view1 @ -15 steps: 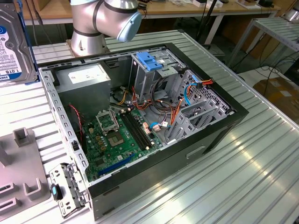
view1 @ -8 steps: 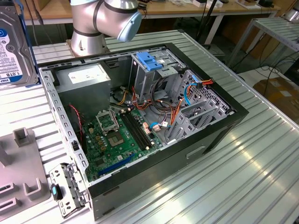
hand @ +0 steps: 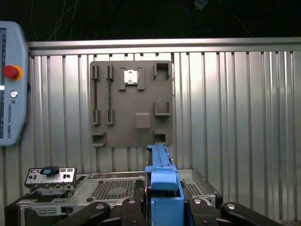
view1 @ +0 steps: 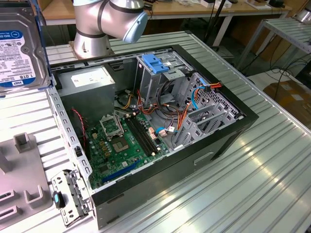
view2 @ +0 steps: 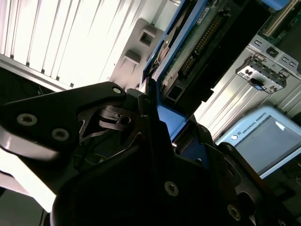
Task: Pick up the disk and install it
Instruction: 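Pick up the disk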
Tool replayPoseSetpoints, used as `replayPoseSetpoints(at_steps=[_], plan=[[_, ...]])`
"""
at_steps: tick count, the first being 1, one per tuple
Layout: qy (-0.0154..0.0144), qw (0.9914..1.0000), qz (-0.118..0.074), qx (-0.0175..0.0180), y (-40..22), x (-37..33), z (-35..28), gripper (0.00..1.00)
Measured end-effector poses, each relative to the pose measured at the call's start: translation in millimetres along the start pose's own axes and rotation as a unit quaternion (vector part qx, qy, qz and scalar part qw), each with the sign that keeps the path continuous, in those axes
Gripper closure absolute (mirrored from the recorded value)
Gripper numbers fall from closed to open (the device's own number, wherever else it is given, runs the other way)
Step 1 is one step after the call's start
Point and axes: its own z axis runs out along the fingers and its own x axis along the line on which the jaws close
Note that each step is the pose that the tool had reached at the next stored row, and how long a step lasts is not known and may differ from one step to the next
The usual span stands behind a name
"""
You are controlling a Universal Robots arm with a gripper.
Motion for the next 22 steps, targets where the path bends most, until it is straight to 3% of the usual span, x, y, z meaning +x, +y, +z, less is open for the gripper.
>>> replayPoseSetpoints(at_steps=[3,12,22], plan=[[0.0001,1.00000,0.000,0.0000,-4.7,1.0,0.0,0.63],[0.0000,1.00000,0.000,0.0000,-7.1,15.1,1.0,0.63],[0.0000,1.00000,0.000,-0.0001,-17.3,15.7,0.9,0.63]])
